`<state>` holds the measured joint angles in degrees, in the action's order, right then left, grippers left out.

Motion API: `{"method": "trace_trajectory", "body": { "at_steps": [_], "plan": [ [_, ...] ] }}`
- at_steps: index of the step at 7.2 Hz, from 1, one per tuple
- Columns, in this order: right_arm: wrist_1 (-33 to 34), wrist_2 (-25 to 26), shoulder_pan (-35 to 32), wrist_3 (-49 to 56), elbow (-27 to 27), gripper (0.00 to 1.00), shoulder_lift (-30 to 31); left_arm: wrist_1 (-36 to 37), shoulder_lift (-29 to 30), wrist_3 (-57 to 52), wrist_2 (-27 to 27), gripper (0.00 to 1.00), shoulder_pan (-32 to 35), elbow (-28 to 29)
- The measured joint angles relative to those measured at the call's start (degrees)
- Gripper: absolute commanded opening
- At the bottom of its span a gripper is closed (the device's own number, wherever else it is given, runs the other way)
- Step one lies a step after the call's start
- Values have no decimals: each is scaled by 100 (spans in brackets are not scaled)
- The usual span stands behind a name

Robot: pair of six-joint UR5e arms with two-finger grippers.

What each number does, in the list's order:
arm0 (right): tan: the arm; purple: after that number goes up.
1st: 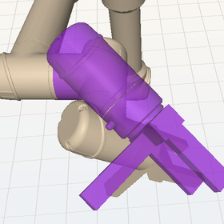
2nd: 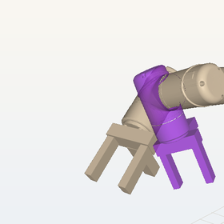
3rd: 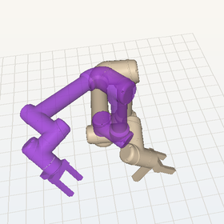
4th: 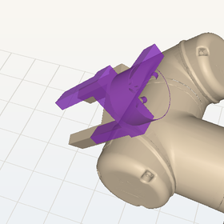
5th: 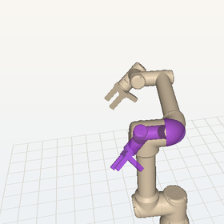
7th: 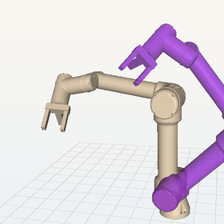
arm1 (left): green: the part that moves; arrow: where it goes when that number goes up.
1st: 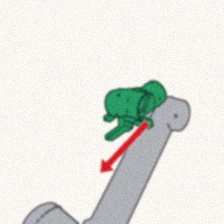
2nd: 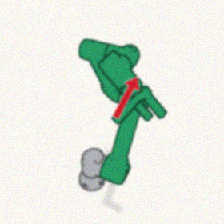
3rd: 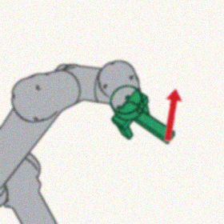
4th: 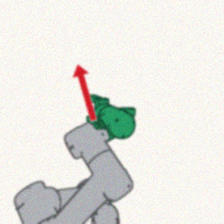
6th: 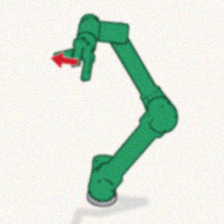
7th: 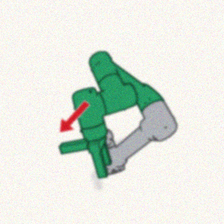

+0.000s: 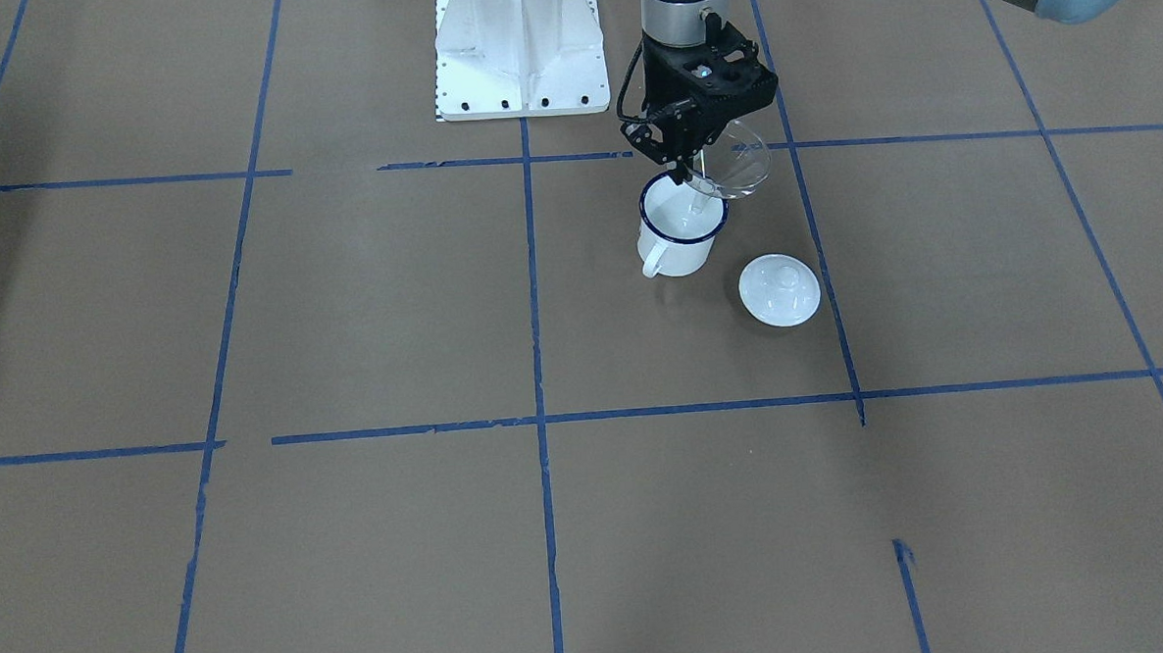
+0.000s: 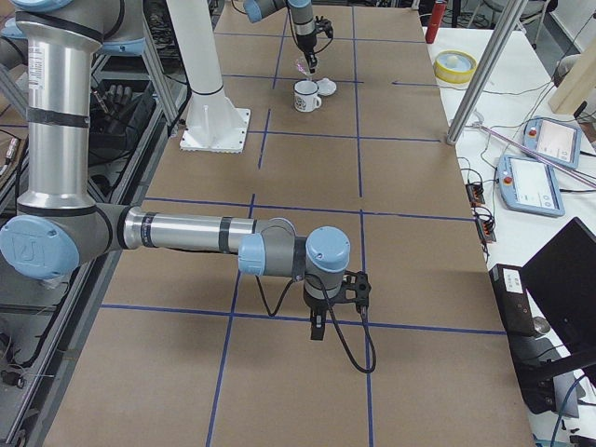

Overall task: Place funnel on cup
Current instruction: 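Lower the funnel into the mug's opening and release it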

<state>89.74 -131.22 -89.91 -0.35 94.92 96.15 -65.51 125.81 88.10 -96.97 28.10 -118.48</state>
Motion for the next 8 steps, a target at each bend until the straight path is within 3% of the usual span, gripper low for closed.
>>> {"method": "trace_trajectory", "body": {
  "at_steps": [1, 2, 3, 8],
  "plan": [
    [0, 0, 0, 0, 0, 100, 0, -83, 26, 10, 42, 0, -75, 116],
    [0, 0, 0, 0, 0, 100, 0, -172, 38, 16, 60, 45, -126, 231],
    [0, 0, 0, 0, 0, 100, 0, -255, 47, 16, 77, 99, -160, 350],
    [0, 0, 0, 0, 0, 100, 0, -773, -11, 23, 580, 100, -245, 694]
  ]
}}
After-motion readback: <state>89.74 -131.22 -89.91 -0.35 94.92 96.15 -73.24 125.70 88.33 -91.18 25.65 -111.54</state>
